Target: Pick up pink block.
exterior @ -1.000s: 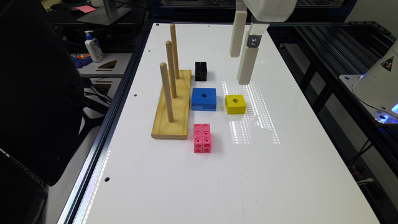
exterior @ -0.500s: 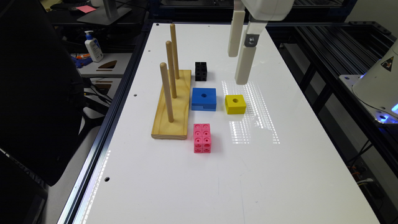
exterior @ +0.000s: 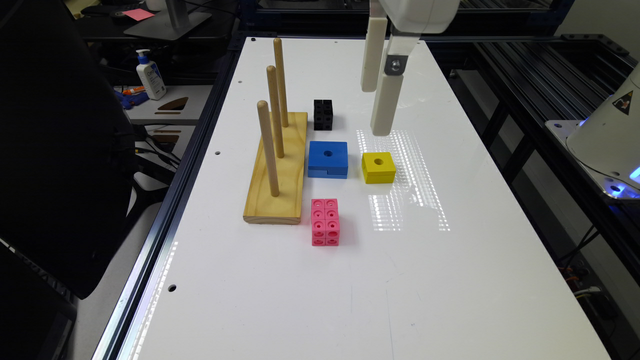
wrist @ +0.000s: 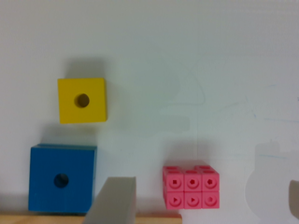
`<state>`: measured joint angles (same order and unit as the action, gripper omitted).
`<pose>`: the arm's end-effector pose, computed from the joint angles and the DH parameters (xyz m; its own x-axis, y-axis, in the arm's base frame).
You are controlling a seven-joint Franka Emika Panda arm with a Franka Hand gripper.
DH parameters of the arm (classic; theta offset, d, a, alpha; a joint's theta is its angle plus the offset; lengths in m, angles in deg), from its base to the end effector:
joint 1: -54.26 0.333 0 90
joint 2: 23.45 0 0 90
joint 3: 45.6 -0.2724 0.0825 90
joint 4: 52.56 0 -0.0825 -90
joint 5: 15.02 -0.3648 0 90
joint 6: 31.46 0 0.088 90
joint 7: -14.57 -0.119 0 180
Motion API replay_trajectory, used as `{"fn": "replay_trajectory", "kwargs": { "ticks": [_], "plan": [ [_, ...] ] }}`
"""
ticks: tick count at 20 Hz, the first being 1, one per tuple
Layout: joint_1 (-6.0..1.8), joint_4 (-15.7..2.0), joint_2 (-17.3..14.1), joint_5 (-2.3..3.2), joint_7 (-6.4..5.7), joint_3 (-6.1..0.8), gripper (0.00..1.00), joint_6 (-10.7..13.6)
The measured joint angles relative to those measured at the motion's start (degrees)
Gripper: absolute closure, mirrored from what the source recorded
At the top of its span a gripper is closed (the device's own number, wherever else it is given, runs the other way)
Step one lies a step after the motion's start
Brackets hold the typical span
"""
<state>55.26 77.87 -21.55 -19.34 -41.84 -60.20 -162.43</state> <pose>0.4841 0.1376 0.3296 0.7248 -0.6887 -0.0197 -0.6884 -0.7227 -0.0617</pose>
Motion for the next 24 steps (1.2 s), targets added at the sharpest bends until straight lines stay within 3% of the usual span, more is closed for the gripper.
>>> {"fn": "replay_trajectory", "kwargs": {
  "ticks": [6, 13, 17, 22, 24],
  "plan": [
    [-0.03, -1.07, -0.63, 0.03, 0.00, -0.01, 0.00, -0.02],
    [-0.03, -3.90, -4.16, 0.37, 0.00, -0.03, 0.00, -0.06],
    [-0.03, -4.56, -5.83, 0.48, 0.00, -0.03, 0.00, -0.32],
    [-0.03, -4.49, -10.82, 1.43, -0.11, -0.02, 0.00, -5.01],
    [-0.03, -4.54, -12.20, 1.56, -0.13, -0.02, 0.00, -6.41]
  ]
}}
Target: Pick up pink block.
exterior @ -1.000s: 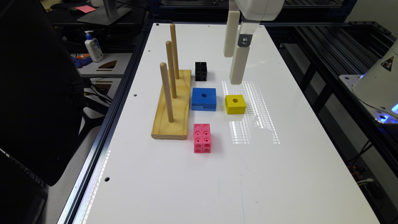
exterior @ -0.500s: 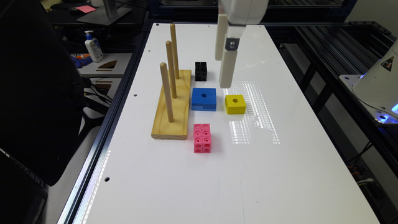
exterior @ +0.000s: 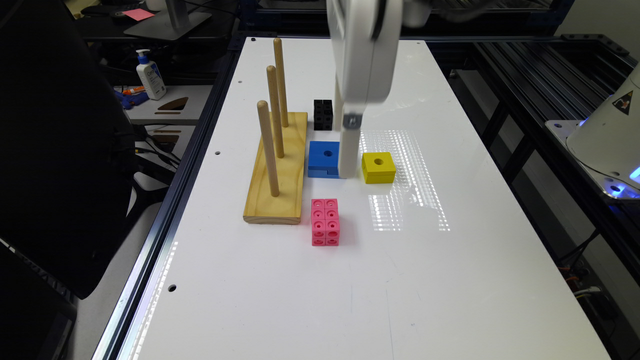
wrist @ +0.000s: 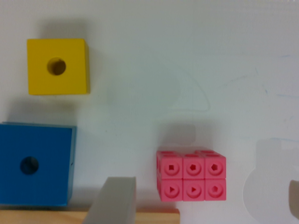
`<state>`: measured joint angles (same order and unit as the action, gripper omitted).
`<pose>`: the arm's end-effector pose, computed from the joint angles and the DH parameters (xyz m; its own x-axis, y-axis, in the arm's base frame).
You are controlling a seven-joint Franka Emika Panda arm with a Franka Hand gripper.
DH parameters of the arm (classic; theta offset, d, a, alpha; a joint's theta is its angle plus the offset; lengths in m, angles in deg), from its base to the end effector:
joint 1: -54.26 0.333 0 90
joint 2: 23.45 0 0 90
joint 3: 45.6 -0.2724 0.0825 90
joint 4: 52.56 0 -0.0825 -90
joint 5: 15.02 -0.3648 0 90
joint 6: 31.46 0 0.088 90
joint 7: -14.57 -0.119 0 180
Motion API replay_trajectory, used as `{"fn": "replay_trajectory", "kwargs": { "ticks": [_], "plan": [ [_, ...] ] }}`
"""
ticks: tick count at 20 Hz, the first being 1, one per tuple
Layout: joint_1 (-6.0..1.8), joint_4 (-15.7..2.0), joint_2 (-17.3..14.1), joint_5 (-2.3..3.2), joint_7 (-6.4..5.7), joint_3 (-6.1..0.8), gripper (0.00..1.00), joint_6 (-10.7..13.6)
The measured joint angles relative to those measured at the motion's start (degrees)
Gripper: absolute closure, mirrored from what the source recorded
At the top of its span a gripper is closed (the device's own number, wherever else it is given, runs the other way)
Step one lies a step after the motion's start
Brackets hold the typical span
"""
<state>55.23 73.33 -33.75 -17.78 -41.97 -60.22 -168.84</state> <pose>0.5128 0.1448 0.2661 0.7289 -0.6826 -0.0522 -0.6846 -0.7262 -0.0636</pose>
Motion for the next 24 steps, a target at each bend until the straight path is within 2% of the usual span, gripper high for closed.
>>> {"fn": "replay_trajectory", "kwargs": {
  "ticks": [8, 10, 12, 14, 24],
  "plan": [
    [0.01, 0.28, -0.83, 0.04, 0.00, 0.00, 0.00, -0.72],
    [0.01, 0.67, -2.75, 0.32, -0.01, 0.03, 0.00, -2.74],
    [0.00, 0.67, -4.97, 0.90, -0.12, 0.10, 0.00, -5.02],
    [0.00, 0.57, -6.16, 1.08, -0.15, 0.16, 0.00, -6.25],
    [0.04, 0.54, -5.88, 1.08, -0.21, 0.10, 0.00, -6.28]
  ]
}}
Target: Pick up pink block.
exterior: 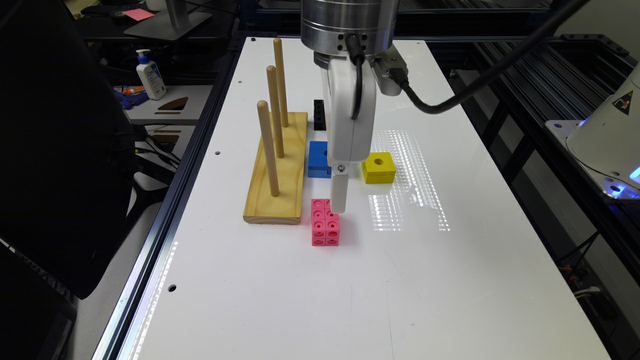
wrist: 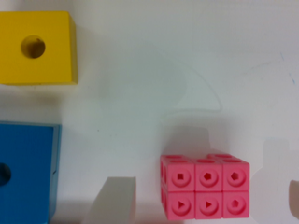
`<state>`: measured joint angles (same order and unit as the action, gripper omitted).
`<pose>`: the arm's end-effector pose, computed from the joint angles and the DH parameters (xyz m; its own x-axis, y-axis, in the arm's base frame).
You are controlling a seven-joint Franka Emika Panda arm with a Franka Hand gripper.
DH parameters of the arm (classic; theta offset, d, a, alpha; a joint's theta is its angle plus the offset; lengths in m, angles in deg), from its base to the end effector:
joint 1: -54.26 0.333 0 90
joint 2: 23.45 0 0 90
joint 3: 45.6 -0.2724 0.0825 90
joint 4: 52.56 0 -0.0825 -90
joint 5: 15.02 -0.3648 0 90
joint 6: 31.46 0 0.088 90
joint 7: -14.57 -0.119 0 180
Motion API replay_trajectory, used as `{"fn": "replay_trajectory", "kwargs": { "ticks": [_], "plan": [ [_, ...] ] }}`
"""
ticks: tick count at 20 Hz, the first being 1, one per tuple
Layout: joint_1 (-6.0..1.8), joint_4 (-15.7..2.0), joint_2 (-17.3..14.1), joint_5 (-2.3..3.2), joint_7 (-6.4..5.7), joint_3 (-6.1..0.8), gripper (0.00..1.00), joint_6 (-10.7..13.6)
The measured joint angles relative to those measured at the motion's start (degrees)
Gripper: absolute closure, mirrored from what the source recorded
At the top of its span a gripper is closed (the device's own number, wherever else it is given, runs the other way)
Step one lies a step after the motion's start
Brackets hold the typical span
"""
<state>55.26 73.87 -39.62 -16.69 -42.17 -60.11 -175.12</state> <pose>0.5133 0.1453 0.2194 0.7295 -0.6814 -0.0595 -0.6840 -0.7262 -0.0691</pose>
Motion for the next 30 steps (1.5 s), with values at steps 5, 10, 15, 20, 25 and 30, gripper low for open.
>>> {"fn": "replay_trajectory", "kwargs": {
  "ticks": [5, 10, 15, 20, 25, 30],
  "plan": [
    [0.03, 0.13, -0.73, 0.02, -0.02, -0.01, 0.00, -0.31],
    [0.32, -0.01, -4.06, 0.11, -0.06, 0.00, 0.00, -3.70],
    [1.34, -0.68, -4.44, 0.12, -1.17, -0.06, 0.00, -4.20],
    [2.30, -1.11, -4.55, 0.14, -2.21, 0.01, 0.00, -4.20],
    [2.30, -1.20, -4.77, 0.14, -2.21, 0.10, 0.00, -4.20],
    [2.30, -1.38, -5.43, 0.18, -2.21, 0.19, 0.00, -4.31]
  ]
}}
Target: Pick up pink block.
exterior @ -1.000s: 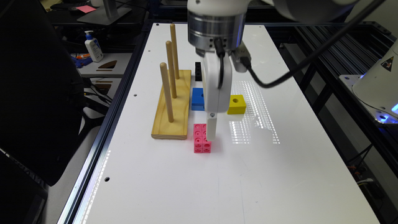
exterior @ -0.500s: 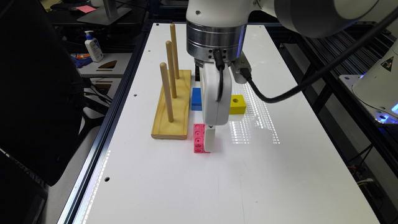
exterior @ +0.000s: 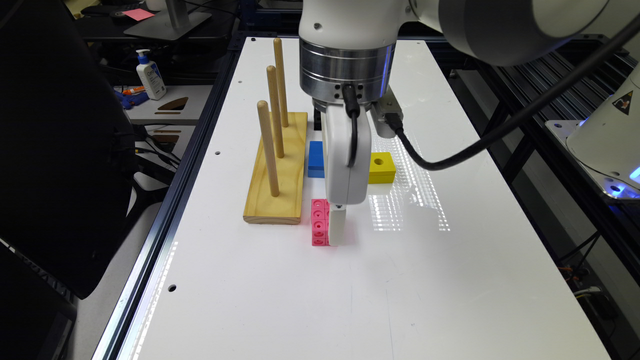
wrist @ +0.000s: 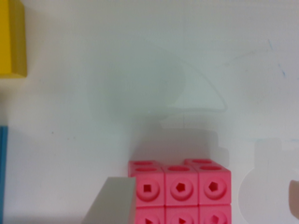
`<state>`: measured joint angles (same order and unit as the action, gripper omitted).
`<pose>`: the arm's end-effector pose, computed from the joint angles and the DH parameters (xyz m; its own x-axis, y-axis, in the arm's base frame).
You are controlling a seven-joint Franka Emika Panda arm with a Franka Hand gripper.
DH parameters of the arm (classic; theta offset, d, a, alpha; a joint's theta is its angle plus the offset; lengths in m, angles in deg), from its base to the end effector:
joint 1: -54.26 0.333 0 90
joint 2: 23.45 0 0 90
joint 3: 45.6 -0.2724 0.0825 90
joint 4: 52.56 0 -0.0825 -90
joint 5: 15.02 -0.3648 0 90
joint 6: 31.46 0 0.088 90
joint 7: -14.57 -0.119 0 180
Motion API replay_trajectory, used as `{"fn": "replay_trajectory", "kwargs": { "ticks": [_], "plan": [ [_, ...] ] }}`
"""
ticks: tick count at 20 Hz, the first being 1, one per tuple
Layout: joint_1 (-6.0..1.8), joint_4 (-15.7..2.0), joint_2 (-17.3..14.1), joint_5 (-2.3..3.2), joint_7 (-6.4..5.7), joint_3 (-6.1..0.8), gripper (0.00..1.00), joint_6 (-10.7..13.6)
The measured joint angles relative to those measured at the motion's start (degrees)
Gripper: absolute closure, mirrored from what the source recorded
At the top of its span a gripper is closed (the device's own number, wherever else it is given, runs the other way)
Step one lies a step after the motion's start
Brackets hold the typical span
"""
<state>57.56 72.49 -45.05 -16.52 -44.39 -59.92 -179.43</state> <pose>0.5124 0.1670 0.1859 0.7236 -0.6862 -0.0743 -0.6902 -0.7190 -0.0813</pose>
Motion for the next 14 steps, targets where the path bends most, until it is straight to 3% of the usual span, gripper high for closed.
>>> {"fn": "replay_trajectory", "kwargs": {
  "ticks": [4, 9, 14],
  "plan": [
    [0.00, -0.07, -0.48, 0.08, 0.00, 0.10, 0.00, -0.15],
    [-0.04, -0.12, -2.67, 1.11, -0.01, 0.91, 0.00, -2.51],
    [-0.03, -0.43, -3.00, 1.37, -0.01, 1.22, 0.00, -2.75]
  ]
}}
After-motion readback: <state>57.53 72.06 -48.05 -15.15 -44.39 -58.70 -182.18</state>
